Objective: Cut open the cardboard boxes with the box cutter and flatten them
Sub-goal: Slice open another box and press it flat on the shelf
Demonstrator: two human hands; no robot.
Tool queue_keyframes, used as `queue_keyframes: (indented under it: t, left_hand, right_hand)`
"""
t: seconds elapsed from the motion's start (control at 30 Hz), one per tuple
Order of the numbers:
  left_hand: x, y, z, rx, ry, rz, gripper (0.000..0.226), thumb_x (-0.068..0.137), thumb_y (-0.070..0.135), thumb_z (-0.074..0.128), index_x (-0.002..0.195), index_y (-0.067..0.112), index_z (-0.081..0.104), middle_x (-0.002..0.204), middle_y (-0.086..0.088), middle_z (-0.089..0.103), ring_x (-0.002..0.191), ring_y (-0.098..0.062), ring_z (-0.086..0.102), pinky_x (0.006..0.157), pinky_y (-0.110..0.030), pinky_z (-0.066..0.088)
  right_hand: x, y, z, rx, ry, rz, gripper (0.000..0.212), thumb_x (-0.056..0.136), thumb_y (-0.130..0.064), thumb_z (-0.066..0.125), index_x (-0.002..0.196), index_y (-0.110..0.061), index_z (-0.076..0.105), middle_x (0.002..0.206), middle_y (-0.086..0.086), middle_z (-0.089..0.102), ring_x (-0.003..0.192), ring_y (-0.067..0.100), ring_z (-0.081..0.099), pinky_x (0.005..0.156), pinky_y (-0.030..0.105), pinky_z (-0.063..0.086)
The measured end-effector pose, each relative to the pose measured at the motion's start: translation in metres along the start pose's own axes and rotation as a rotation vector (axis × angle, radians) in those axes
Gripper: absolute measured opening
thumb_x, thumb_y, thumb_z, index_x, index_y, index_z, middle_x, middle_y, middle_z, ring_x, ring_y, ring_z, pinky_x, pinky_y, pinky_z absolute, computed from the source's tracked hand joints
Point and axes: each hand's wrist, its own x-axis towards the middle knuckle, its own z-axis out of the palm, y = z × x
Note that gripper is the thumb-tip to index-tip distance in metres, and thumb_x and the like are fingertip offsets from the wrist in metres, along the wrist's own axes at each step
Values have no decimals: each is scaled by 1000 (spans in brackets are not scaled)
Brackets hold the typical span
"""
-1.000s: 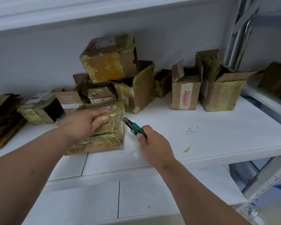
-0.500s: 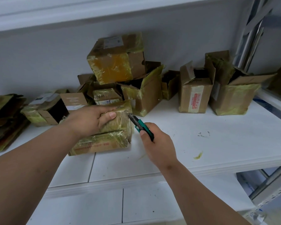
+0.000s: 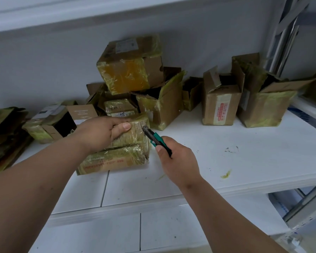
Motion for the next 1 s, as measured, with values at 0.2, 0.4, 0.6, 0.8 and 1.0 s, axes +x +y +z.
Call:
queue_keyframes:
  t: [0.2, 0.4, 0.6, 0.8, 1.0]
  left_hand:
    - [1, 1, 1, -4, -16, 13, 71, 78, 76, 18, 139, 49, 45, 142, 6, 54, 130, -21, 50, 95, -33, 44]
    - [1, -1, 3, 31, -36, 46, 85, 72, 92, 5, 137, 53, 44, 141, 8, 55, 129, -20, 51, 94, -36, 48]
    - [2, 2, 4, 41, -12, 24, 79, 76, 83, 10, 137, 50, 47, 140, 7, 56, 127, -21, 52, 87, -33, 46]
    - [2, 4, -3, 17, -15, 5, 95, 66, 92, 2, 137, 48, 47, 140, 7, 55, 128, -21, 52, 85, -30, 41]
    - [-3, 5, -3, -40, -37, -86, 72, 79, 79, 21, 138, 47, 47, 143, 4, 53, 130, -21, 49, 96, -33, 42]
  right_hand:
    - [-3, 5, -1, -70, 33, -59, 20, 99, -34, 46, 106, -21, 60, 63, -11, 45, 58, 21, 52, 51, 31, 40]
    - [-16, 12, -1, -99, -4, -51, 31, 91, -40, 36, 99, -20, 59, 55, -11, 38, 54, 25, 51, 50, 30, 36]
    - [-26, 18, 0, -166, -20, -80, 25, 91, -36, 40, 93, -20, 58, 57, -8, 43, 50, 20, 41, 52, 29, 28]
    - [-33, 19, -2, -350, -218, -130, 14, 95, -31, 41, 83, -24, 39, 56, -6, 37, 44, 12, 26, 70, 35, 38]
    - [-35, 22, -11, -294, -62, -39, 22, 94, -37, 43, 92, -19, 57, 62, -3, 55, 53, 25, 49, 56, 33, 38]
